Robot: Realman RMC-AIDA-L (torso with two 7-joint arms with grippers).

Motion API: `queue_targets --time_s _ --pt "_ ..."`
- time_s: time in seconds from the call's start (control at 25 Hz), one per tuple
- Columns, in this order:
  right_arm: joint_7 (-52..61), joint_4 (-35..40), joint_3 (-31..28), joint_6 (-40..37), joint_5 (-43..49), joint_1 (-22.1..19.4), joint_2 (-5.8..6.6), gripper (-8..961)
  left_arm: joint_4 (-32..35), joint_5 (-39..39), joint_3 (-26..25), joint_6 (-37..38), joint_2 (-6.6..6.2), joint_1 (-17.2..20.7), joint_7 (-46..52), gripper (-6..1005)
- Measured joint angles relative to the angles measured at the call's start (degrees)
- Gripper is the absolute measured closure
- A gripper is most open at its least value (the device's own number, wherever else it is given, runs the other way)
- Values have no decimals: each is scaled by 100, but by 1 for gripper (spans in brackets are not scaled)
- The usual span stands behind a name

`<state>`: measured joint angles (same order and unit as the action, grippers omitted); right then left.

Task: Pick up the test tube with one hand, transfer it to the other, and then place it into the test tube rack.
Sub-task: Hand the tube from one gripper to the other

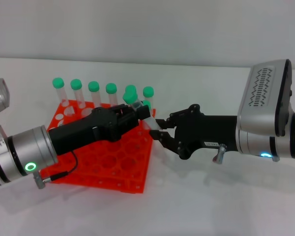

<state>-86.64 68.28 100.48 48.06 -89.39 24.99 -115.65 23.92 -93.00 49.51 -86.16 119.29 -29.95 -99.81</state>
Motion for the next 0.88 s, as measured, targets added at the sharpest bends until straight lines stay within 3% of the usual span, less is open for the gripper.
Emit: queue_targets --time_s 0.08,0.88 --pt "-22 6 10 -18 5 -10 4 764 -24 -1 0 1 0 -13 6 765" --pt "-342 -59 178 -283 1 -20 8 764 -55 -13 -11 3 -9 42 91 771"
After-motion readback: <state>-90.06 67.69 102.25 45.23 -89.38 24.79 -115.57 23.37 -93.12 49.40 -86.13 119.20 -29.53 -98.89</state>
